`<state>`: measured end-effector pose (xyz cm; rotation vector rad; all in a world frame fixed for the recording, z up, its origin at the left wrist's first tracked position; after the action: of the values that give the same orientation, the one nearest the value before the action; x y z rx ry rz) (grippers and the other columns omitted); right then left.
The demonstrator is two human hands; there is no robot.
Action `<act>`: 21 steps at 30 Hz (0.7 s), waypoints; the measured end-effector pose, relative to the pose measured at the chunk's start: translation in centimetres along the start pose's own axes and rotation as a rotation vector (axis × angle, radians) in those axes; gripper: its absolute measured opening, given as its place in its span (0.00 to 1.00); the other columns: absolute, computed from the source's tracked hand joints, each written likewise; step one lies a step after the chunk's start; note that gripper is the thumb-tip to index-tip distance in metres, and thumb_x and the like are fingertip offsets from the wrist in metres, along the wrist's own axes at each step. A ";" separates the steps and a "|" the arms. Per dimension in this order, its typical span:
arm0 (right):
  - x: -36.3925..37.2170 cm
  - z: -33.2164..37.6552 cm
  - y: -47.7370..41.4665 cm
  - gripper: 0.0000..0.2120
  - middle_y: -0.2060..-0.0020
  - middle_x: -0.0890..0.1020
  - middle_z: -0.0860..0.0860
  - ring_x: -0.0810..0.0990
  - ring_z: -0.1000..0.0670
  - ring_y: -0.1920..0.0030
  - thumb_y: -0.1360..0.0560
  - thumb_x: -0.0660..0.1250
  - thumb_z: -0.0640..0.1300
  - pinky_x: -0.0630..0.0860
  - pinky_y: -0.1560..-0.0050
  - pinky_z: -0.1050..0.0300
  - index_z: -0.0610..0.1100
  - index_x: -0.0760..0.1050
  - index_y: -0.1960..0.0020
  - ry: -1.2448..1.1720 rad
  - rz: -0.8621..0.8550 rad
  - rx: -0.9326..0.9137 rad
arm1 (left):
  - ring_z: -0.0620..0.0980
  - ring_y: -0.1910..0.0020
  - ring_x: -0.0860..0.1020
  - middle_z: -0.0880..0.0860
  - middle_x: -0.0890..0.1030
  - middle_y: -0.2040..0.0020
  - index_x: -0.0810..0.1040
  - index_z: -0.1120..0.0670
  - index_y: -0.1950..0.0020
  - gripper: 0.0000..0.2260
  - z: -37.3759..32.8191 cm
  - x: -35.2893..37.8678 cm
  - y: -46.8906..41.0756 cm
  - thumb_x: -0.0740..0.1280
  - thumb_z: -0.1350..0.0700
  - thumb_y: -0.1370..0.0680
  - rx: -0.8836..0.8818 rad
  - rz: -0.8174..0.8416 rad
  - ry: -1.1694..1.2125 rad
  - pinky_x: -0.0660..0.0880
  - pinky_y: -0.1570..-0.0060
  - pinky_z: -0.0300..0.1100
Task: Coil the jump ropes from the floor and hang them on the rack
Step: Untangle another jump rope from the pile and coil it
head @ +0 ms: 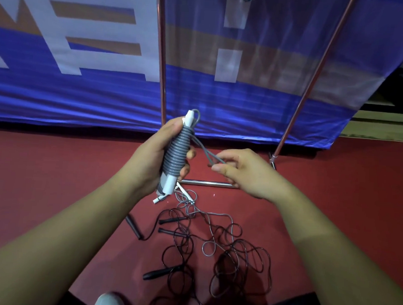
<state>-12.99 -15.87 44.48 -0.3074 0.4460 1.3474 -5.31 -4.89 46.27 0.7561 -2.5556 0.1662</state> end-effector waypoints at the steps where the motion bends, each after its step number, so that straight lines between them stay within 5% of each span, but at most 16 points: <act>1: -0.2 0.1 0.0 0.03 0.74 0.69 0.49 0.67 0.48 0.70 0.21 0.68 0.43 0.68 0.67 0.52 0.44 0.79 0.51 0.027 -0.018 -0.012 | 0.52 0.77 0.71 0.56 0.72 0.66 0.72 0.50 0.37 0.14 0.0 -0.2 0.0 0.60 0.46 0.20 -0.015 0.006 0.009 0.71 0.78 0.39; 6: -2.2 0.2 0.1 0.02 0.72 0.77 0.52 0.75 0.56 0.73 0.21 0.68 0.43 0.76 0.67 0.59 0.47 0.79 0.51 0.173 -0.101 -0.030 | 0.52 0.78 0.71 0.54 0.73 0.66 0.75 0.53 0.52 0.14 0.1 -2.0 0.0 0.61 0.43 0.21 -0.128 -0.072 0.042 0.71 0.77 0.37; 10: -4.3 1.2 0.3 0.06 0.73 0.77 0.59 0.73 0.60 0.70 0.21 0.67 0.43 0.69 0.64 0.64 0.46 0.82 0.54 0.303 -0.233 -0.080 | 0.53 0.76 0.73 0.55 0.77 0.65 0.76 0.52 0.46 0.13 0.0 -3.6 0.2 0.64 0.44 0.21 -0.130 -0.204 -0.128 0.72 0.76 0.38; 13: -3.5 2.5 0.3 0.09 0.64 0.83 0.54 0.77 0.52 0.62 0.21 0.66 0.45 0.71 0.58 0.57 0.48 0.82 0.57 0.350 -0.209 -0.105 | 0.54 0.74 0.74 0.55 0.80 0.65 0.77 0.52 0.44 0.12 -0.7 -5.1 0.3 0.66 0.45 0.20 -0.089 -0.324 -0.313 0.74 0.73 0.40; 17: -1.7 3.5 0.4 0.10 0.64 0.83 0.48 0.78 0.45 0.62 0.21 0.65 0.47 0.72 0.58 0.53 0.49 0.82 0.58 0.382 -0.144 -0.116 | 0.54 0.75 0.75 0.55 0.80 0.64 0.78 0.52 0.47 0.09 -0.3 -6.3 0.3 0.67 0.47 0.20 -0.175 -0.372 -0.358 0.75 0.73 0.40; 21: -1.7 4.0 0.6 0.06 0.64 0.83 0.52 0.79 0.52 0.62 0.23 0.69 0.48 0.72 0.58 0.59 0.48 0.83 0.55 0.340 -0.130 -0.102 | 0.51 0.73 0.76 0.52 0.81 0.64 0.79 0.47 0.49 0.08 -1.2 -7.1 -0.2 0.72 0.46 0.23 -0.030 -0.353 -0.895 0.77 0.67 0.46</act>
<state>-13.31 -15.35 48.76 -0.6447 0.6299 1.1955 0.55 -1.36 44.06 1.5124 -3.1310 -0.4202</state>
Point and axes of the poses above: each hand's wrist, its own y-axis away from the middle knuckle, its own x-axis out of the palm, z = x × y, the point moved 10 cm from there along -y, towards the middle knuckle
